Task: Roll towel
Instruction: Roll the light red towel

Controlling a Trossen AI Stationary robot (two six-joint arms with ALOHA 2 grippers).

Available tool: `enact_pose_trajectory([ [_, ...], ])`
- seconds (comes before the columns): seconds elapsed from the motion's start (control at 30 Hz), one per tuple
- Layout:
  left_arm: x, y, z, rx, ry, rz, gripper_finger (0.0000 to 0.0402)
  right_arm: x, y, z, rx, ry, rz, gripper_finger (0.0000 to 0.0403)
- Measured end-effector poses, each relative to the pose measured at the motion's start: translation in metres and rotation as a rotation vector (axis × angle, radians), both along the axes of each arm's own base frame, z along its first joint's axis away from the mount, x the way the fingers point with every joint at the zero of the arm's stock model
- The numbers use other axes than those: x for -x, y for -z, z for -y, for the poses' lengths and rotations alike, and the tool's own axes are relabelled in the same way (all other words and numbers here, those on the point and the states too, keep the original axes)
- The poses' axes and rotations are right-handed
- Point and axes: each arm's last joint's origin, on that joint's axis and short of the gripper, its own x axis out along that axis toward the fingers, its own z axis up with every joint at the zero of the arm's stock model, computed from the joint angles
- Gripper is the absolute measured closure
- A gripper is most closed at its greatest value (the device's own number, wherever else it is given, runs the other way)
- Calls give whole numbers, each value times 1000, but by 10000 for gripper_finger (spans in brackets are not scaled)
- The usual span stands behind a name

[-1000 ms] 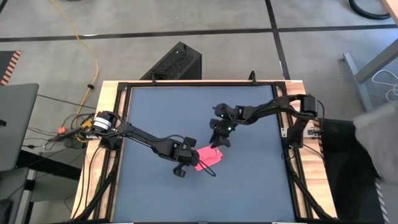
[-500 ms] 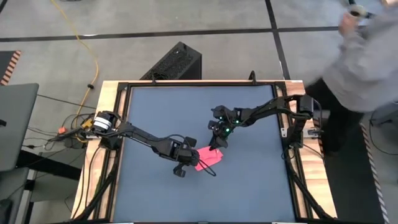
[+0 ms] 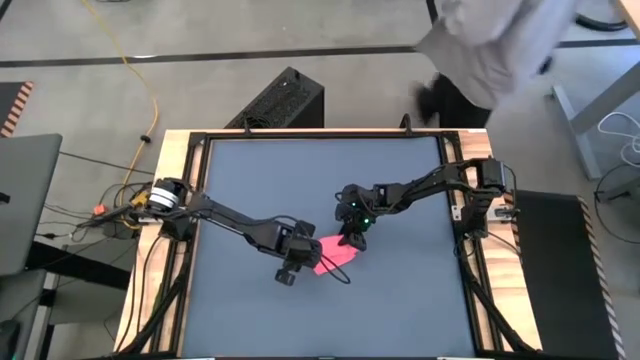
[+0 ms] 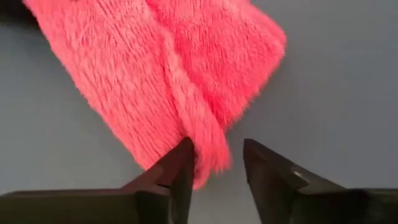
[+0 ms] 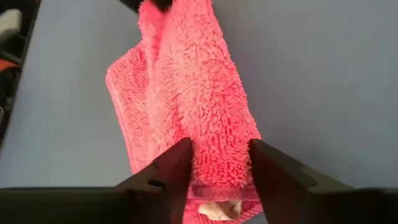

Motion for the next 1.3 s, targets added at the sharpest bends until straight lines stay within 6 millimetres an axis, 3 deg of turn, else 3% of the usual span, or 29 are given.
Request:
enact_pose_trajectory([
  [0.2,24,-35,-8,116,-36,38,246,0,0,3,56,-19,20,282],
  [0.33,44,-42,-24,250,-190,241,244,0,0,4,94,-57,42,325],
  [0.43,59,-30,-40,421,-386,438,244,0,0,4,131,-87,61,343],
  [0.53,77,-3,-57,597,-601,516,244,0,1,3,197,-111,78,350],
  [0.67,90,22,-66,798,-727,627,244,0,1,4,279,-143,99,352],
  [0.77,90,35,-70,859,-789,625,244,-1,1,5,320,-164,111,353],
  [0.93,73,53,-71,958,-833,546,244,0,1,5,335,-176,115,353],
  [1.1,59,55,-68,1085,-740,553,244,0,1,5,334,-173,108,353],
  [1.3,52,58,-61,1035,-710,409,244,0,1,5,338,-172,107,353],
])
